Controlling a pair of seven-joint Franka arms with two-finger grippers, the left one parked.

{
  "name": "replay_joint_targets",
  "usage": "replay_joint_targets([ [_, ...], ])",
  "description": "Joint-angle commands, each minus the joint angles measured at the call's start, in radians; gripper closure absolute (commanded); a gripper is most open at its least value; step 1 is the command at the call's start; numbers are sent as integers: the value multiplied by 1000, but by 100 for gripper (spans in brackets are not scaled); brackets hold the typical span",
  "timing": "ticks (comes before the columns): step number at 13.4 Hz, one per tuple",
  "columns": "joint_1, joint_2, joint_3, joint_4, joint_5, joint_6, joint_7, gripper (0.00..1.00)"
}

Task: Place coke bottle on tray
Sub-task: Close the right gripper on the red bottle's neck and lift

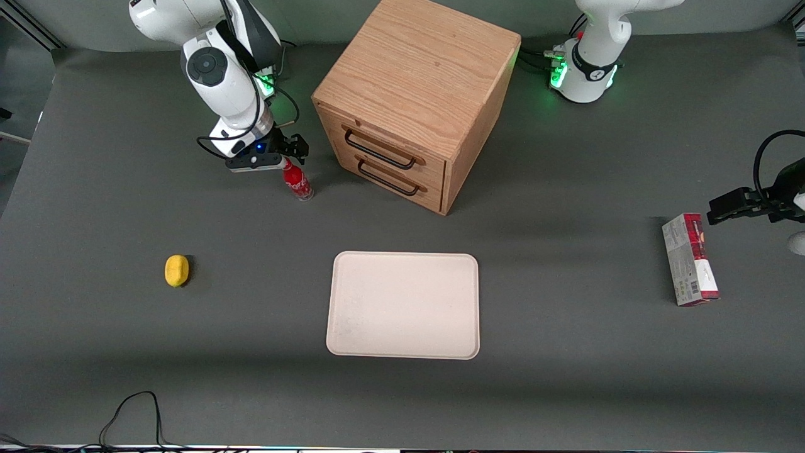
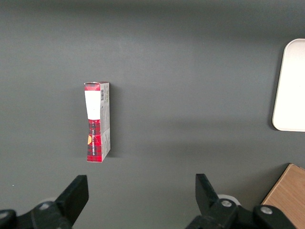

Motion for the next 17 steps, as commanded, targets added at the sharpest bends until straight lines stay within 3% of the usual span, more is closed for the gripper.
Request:
replay_joint_targets([
  [1,17,5,-10,1,18,18,17,100],
  [7,15,-3,-11,3,18,-5,17,100],
  [10,9,-14,-17,74,18,-97,11,100],
  [13,3,25,-69,273,7,-288,-6,100],
  [17,0,271,-121,767,5,-658,-55,100],
])
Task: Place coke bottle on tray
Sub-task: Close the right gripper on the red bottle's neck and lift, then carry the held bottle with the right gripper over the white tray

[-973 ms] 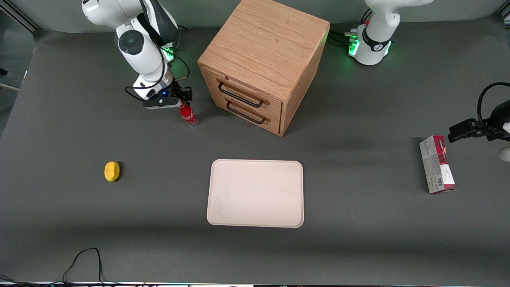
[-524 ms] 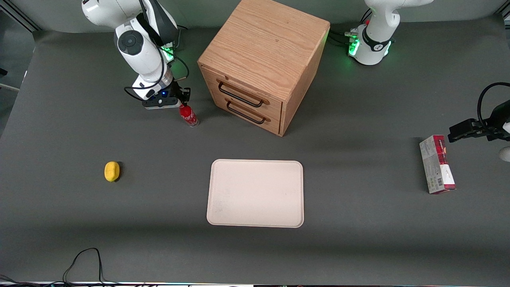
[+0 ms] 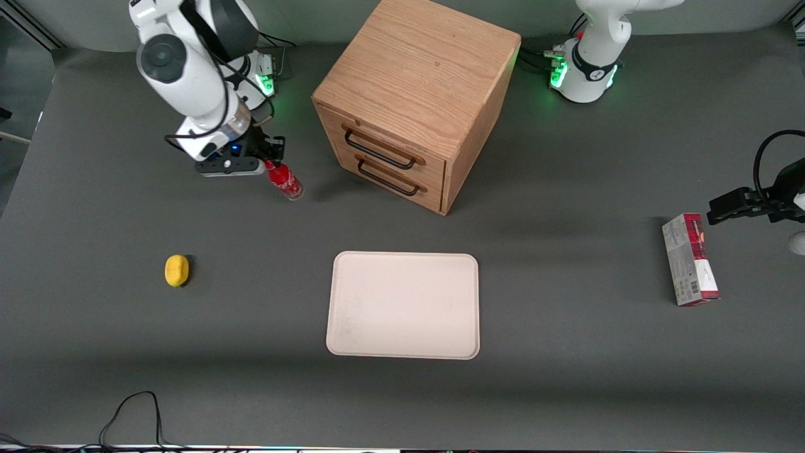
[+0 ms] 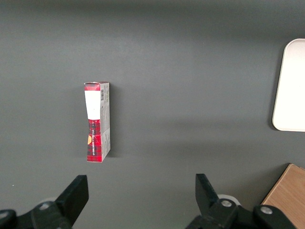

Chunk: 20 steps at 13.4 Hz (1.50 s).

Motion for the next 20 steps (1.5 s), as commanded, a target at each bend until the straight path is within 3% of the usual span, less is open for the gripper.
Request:
replay_joint_targets([
  [1,0,274,-42,452,7,-264,-57,100],
  [5,-50,637,-50,1101,18,-643,-63,100],
  [7,-58,738,-50,1280,39,-679,-62,100],
  [20,-57,1003,-16,1311,46,-180,-1,100],
])
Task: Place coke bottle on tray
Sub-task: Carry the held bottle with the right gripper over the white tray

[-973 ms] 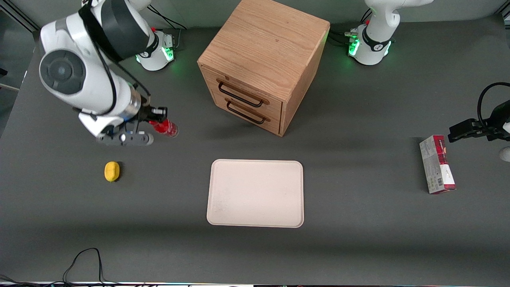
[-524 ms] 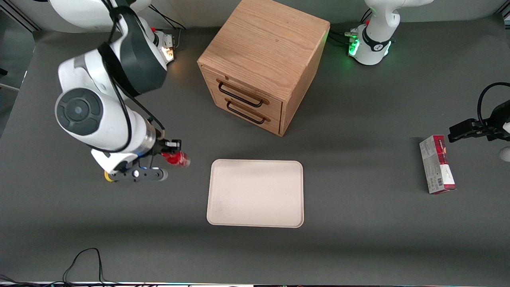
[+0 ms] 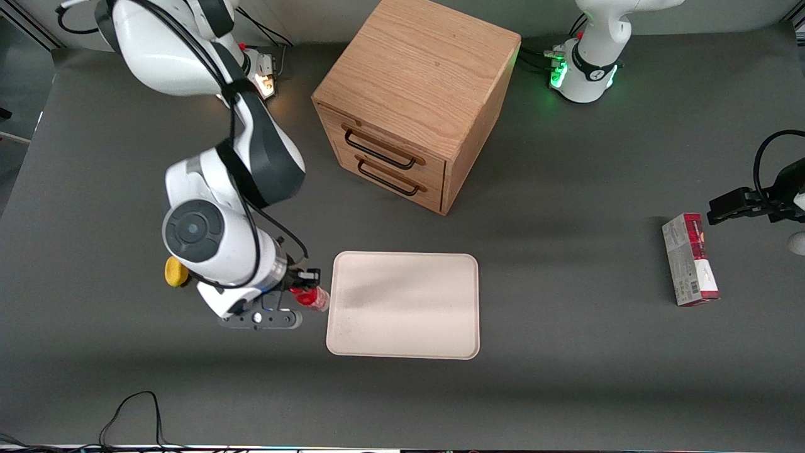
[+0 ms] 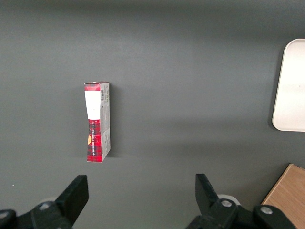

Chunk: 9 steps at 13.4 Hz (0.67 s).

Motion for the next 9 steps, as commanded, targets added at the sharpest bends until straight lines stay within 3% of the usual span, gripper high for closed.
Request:
replay_joint_targets([
  [1,-6,65,5,71,22,53,37,100],
  [9,12,168,22,73,18,197,110,100],
])
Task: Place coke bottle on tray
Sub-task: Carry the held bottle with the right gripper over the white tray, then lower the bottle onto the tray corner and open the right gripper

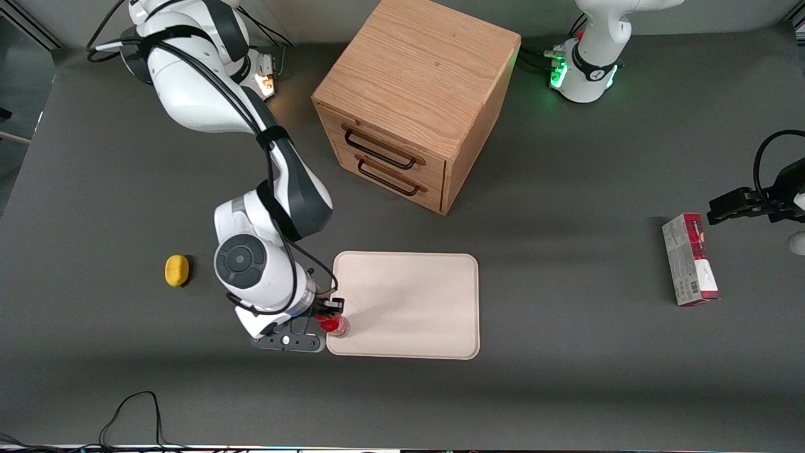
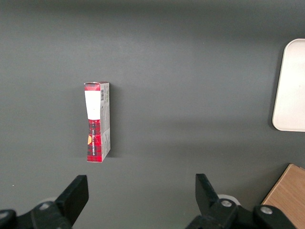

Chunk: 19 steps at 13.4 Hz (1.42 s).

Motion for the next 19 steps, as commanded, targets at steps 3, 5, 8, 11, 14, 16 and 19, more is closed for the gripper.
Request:
replay_joint_targets([
  [3,8,45,3,55,14,12,31,100],
  [5,8,45,3,55,12,15,29,100],
  [8,10,45,2,52,8,23,21,0],
  [11,12,45,1,52,8,23,23,0],
  [14,12,45,1,52,8,23,23,0],
  [16,12,45,1,52,8,23,23,0],
  [19,12,39,1,52,8,20,20,0],
])
